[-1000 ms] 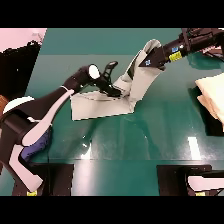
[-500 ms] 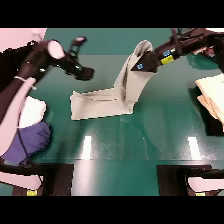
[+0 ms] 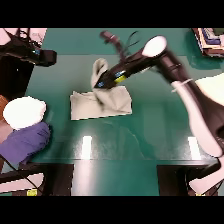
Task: Fold the shirts.
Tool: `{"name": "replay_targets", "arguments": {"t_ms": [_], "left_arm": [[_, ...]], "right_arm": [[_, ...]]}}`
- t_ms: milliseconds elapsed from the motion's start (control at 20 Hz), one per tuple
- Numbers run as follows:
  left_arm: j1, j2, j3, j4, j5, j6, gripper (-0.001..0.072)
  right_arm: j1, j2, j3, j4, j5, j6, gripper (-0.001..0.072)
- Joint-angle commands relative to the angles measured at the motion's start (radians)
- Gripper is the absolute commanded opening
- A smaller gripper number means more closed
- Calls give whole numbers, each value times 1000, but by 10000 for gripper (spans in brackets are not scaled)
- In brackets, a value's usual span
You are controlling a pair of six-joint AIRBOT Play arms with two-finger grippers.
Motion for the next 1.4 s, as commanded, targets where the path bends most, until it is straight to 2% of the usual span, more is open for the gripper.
{"name": "replay_targets", "arguments": {"t_ms": [0,50,100,150,200,250,400,650,700,750,800,950,1050,1350], "left_arm": [[26,22,1,9,-17,6,25],[26,22,1,9,-18,6,25],[26,21,1,9,-18,6,25],[26,22,1,10,-19,6,25],[26,22,1,10,-21,6,25],[26,22,1,10,-27,6,25],[26,21,1,9,-50,7,25],[25,21,0,-39,-58,6,25],[25,20,0,-48,-57,6,25],[25,20,0,-56,-56,6,25],[25,20,0,-60,-55,6,25],[25,20,0,-76,-49,7,25],[25,19,-2,-84,-37,6,26],[25,19,-2,-84,-41,7,25]], "right_arm": [[109,-156,108,28,-92,-42,98],[129,-193,168,31,-79,-42,422],[140,-207,201,28,-77,-42,643],[139,-200,204,26,-74,-42,650],[124,-172,174,3,-73,-39,603],[99,-131,119,-42,-69,-12,516],[-33,-1,-65,-166,16,43,509],[-328,164,-418,-164,-1,128,508],[-383,183,-486,-156,-13,135,510],[-426,190,-539,-145,-18,135,578],[-467,185,-584,-112,-17,135,700],[-518,137,-674,59,-29,134,693],[-494,79,-675,120,-27,130,692],[-310,-127,-480,256,-18,131,689]]}}
